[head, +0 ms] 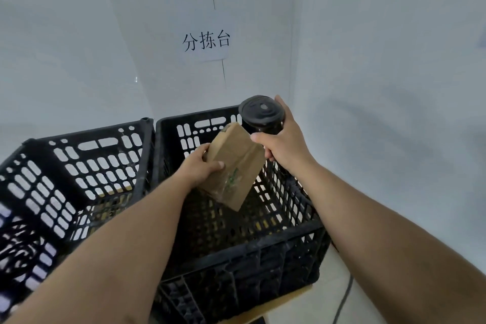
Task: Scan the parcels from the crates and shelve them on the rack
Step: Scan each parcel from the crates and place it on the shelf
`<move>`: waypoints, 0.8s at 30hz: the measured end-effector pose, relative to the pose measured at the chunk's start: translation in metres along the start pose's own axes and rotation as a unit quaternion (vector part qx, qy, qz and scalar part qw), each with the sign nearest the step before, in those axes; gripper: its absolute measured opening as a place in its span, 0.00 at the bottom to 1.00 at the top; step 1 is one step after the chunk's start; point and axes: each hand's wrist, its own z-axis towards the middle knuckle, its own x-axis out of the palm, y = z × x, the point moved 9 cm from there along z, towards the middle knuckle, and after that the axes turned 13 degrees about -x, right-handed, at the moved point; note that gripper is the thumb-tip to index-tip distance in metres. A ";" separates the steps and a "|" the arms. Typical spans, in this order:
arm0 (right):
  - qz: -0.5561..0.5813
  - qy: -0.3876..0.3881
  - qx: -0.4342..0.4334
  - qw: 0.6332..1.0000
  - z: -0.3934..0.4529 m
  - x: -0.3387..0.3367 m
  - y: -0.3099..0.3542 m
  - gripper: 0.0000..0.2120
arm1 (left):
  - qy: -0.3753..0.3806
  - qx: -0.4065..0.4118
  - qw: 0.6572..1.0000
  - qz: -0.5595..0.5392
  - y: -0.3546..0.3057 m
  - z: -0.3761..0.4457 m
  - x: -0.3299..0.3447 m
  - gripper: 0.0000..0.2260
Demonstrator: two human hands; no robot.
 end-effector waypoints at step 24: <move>-0.027 -0.164 -0.031 0.986 -0.125 -0.069 0.085 0.46 | 0.014 0.082 0.956 -0.282 -0.009 -0.145 -0.023 0.28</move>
